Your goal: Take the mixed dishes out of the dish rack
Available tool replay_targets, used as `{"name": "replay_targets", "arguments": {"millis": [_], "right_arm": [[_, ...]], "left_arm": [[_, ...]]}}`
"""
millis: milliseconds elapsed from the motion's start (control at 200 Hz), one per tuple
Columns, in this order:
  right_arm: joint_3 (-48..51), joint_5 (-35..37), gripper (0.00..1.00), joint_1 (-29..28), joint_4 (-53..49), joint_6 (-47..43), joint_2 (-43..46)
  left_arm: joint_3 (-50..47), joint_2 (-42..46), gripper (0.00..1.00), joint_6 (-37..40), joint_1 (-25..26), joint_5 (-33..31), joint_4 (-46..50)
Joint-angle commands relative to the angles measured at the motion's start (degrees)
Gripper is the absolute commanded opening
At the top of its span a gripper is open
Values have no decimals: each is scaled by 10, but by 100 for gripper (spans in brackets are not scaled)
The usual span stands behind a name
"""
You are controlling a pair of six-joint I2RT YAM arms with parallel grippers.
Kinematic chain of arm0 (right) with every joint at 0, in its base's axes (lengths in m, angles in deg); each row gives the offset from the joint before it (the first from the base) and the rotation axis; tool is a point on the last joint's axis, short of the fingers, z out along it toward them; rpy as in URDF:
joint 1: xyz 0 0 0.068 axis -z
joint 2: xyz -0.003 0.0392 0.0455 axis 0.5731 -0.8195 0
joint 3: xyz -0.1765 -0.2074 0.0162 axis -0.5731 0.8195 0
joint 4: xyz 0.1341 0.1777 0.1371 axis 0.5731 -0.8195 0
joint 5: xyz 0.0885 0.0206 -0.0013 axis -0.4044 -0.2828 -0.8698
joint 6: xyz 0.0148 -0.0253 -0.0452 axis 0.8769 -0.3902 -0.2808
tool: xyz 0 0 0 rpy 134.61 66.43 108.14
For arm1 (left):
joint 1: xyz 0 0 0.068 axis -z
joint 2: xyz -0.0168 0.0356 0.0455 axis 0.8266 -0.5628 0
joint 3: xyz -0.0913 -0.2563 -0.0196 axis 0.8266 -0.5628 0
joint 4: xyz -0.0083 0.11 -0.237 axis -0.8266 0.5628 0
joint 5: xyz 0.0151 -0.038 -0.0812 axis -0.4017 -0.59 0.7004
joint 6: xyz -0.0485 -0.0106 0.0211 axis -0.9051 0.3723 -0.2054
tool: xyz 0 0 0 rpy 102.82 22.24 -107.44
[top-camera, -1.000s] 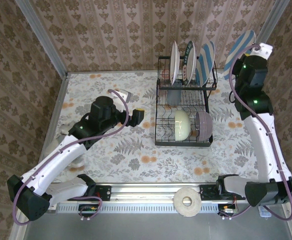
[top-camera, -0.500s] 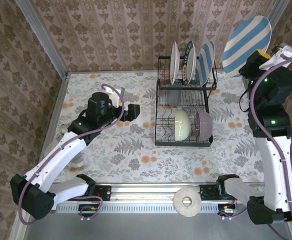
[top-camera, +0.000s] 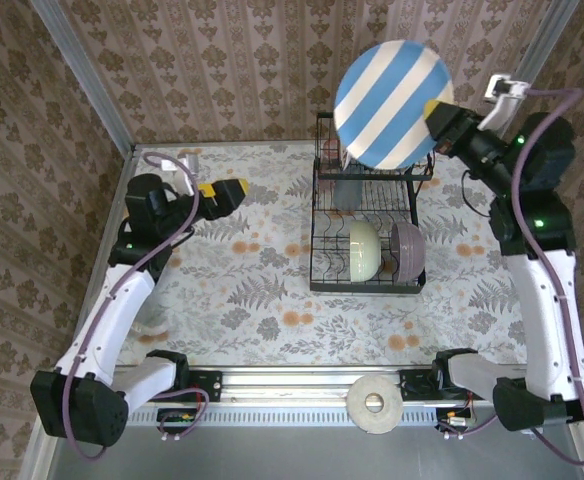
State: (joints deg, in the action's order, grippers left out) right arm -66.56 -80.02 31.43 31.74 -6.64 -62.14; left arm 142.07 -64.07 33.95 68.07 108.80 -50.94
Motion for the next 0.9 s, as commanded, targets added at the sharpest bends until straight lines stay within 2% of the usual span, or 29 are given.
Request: {"name": "replay_targets", "arguments": {"millis": [0,115,285,440,650,895], "right_arm": [[40,-87,0,-23,21,31,-15],[105,-122,0,-38,57,39,-15],[160,-178,0,-55,73,44,-29],[196,-218,0,-60,89,55,-44],[226,-247,0,-61,110,61,-61],[228,-274,0,-63,129,70,-87]], "left_arm": [[-16,18,98,-83,-29,122,-120],[-34,2,92,-149,-47,192,-222],[-37,-35,83,-172,-34,253,-246],[-42,-74,79,-183,-7,282,-267],[-46,-140,67,-240,33,304,-355],[-52,-187,60,-308,57,317,-451]]}}
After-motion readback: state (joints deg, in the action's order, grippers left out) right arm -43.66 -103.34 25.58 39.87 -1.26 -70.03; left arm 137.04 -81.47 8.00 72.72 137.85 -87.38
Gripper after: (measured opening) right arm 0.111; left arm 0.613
